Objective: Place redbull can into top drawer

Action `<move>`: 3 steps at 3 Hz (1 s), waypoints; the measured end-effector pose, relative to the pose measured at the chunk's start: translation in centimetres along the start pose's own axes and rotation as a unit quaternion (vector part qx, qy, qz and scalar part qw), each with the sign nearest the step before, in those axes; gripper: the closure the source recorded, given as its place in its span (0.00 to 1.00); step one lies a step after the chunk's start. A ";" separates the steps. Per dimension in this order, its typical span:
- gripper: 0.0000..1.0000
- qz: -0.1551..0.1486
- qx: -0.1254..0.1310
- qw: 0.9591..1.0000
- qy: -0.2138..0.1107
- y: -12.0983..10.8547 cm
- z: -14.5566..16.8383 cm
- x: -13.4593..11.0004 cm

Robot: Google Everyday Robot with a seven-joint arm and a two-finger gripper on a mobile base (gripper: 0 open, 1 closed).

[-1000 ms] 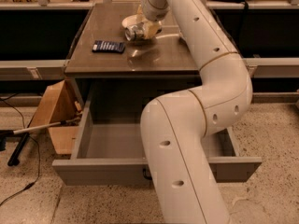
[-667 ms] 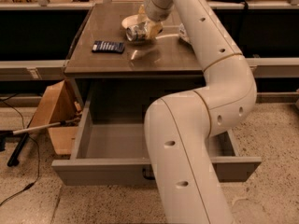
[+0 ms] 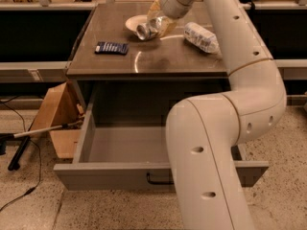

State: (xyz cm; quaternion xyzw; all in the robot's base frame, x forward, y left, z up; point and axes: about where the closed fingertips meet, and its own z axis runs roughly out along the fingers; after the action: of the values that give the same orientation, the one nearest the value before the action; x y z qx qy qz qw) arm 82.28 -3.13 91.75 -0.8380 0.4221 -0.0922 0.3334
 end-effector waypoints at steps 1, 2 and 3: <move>1.00 -0.013 0.006 1.000 -0.019 0.8 -1.2 0.1; 1.00 -0.026 0.008 0.999 -0.036 2.5 -3.2 0.2; 1.00 -0.040 0.033 0.998 -0.036 3.2 -6.1 -0.6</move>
Offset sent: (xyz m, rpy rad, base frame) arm -0.1221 -0.0239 -0.0305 0.0419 -0.0147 0.0975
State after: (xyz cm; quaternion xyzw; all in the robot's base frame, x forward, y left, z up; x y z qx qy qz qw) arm 77.19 -6.99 94.39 -0.8456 0.3724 -0.0890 0.3720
